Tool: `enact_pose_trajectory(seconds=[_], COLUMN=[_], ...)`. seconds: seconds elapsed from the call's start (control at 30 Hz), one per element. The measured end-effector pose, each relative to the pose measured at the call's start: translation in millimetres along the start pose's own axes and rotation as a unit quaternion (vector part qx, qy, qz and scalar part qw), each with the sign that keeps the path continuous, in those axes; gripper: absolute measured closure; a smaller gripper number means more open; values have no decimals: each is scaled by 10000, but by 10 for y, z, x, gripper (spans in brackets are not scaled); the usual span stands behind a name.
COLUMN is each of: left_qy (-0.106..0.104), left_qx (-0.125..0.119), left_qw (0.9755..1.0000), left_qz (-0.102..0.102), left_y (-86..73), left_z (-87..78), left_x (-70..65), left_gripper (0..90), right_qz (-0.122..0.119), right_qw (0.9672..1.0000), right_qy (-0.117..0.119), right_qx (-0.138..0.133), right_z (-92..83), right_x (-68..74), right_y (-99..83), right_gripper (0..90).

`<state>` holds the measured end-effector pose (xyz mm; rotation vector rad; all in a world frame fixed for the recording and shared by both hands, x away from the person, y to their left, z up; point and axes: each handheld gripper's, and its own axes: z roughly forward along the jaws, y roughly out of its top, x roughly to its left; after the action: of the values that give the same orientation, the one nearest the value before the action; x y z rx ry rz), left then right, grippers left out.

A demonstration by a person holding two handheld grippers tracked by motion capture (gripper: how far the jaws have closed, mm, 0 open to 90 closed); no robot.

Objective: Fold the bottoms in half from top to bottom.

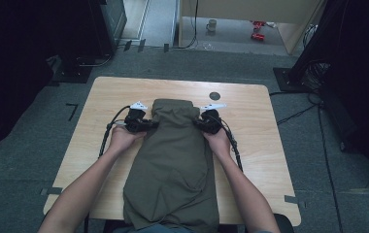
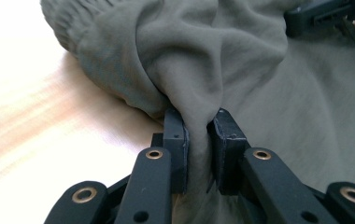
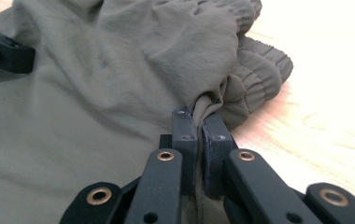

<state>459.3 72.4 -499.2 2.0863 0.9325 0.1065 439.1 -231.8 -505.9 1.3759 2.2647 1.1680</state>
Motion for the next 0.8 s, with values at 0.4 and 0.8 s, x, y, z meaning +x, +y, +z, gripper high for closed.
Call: enact_pose_trajectory(seconds=[0.4,0.8], left_qy=[-111,76], left_qx=[-73,-116], left_qw=[9996,9997], left_qz=[-245,-222], left_y=[284,658], left_z=[18,25], left_x=[91,219], left_gripper=[797,804], right_qz=[274,302], right_qw=[9994,9995], right_qy=[141,-62], right_qx=[136,-88], right_z=[-73,-47], right_x=[-193,-285], right_y=[311,643], right_gripper=[872,875])
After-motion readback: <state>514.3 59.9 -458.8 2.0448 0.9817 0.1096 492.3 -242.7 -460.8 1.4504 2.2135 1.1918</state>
